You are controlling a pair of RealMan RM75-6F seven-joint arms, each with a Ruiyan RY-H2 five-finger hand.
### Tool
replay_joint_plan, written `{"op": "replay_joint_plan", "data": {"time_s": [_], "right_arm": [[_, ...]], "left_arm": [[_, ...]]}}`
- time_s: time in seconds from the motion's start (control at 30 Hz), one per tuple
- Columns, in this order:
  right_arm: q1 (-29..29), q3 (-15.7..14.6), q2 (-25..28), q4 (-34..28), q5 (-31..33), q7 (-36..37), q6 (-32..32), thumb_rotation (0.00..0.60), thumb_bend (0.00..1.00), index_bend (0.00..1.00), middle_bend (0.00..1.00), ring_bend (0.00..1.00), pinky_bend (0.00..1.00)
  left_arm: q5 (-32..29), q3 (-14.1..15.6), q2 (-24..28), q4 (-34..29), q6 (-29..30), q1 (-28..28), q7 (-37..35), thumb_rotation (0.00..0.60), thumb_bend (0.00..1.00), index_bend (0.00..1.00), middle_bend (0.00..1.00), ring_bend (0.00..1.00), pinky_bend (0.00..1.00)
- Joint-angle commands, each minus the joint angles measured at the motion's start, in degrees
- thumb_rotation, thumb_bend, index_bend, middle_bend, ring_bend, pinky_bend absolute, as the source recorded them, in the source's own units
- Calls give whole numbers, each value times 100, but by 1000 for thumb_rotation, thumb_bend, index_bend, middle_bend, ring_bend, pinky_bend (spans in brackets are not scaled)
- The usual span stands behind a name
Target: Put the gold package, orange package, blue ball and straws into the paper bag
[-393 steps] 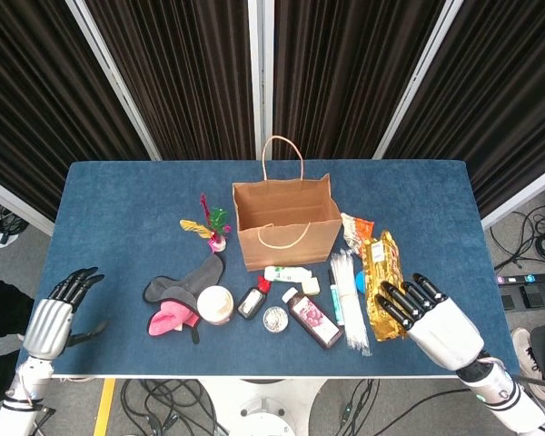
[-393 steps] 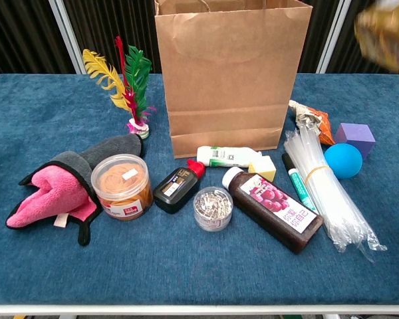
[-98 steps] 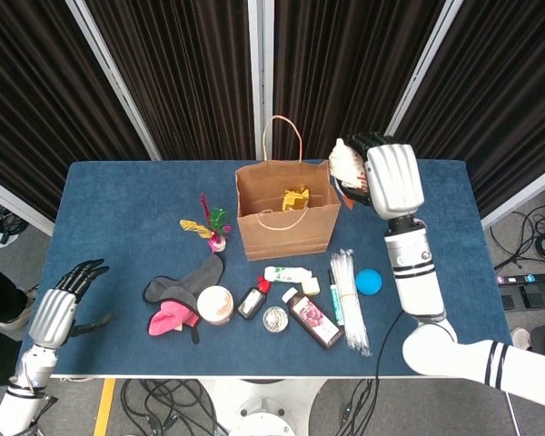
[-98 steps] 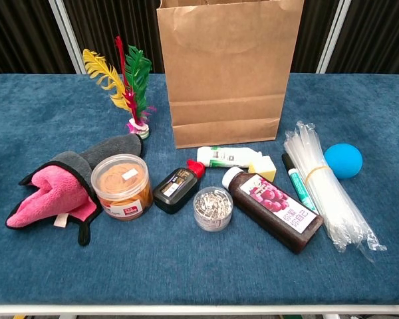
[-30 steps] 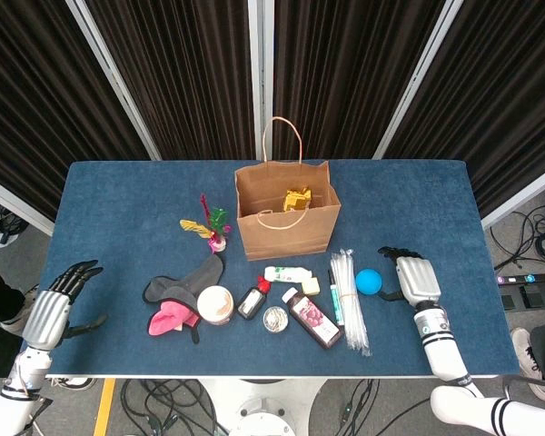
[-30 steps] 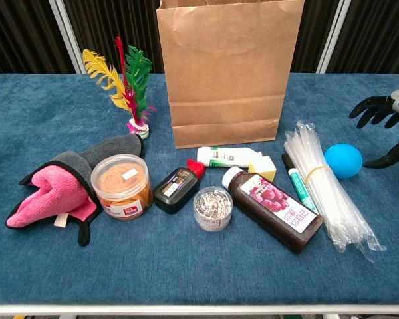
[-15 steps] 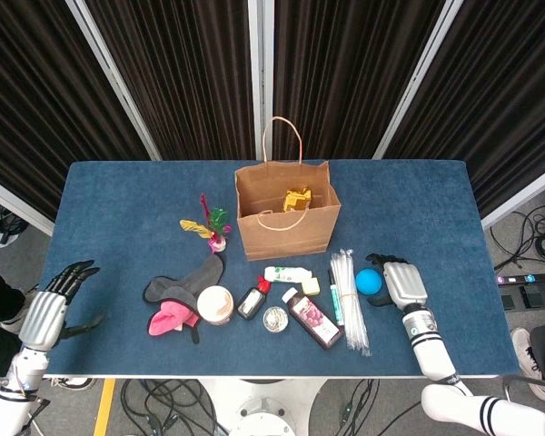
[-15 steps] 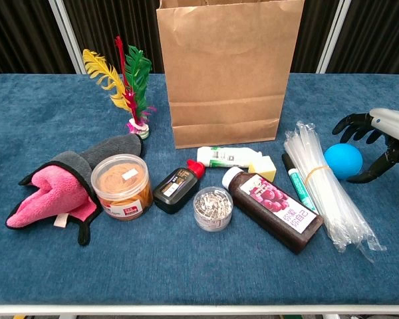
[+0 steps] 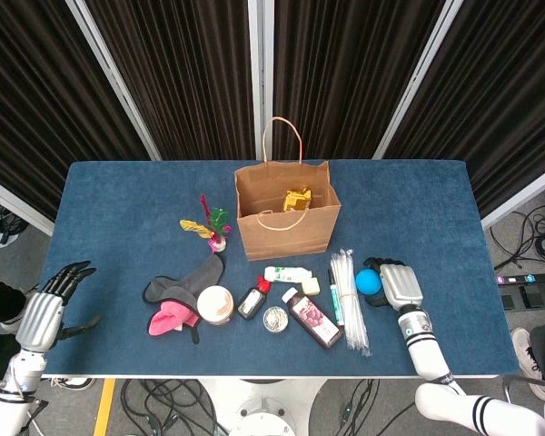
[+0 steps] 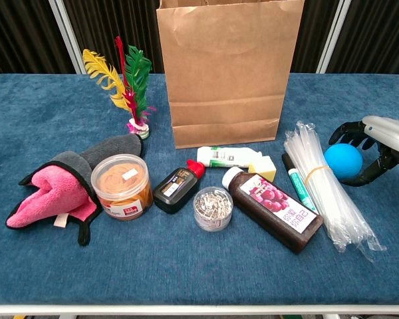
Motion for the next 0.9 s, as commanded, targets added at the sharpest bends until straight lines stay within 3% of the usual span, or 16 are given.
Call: {"op": "replay_joint_plan", "data": {"time_s": [0.03,0.57,0.77,0.9], "right_arm": [[0,14,-35,30,18,-55,0,600,110,299,321,252,274],[-68,156,-8,-106,-99,-79,190,600,220,447,428,365,401],[-107,452,530,-926,-721,-314,1044,600,223,448,430,371,408],[3,928,1084,-1811,-1038,-718,1569,600,222,448,431,375,410]], "left_arm": [[-8,-2,-8,11,2,10,-5,600,238,242,231,151,238],[-18,12,-81,141,-55,21,-62,600,238,241,232,151,238],[10,12,-86,132,-71,-11,-69,600,239,241,232,151,238],[42,10,-94,98,-72,-45,-70,600,239,242,231,151,238]]}}
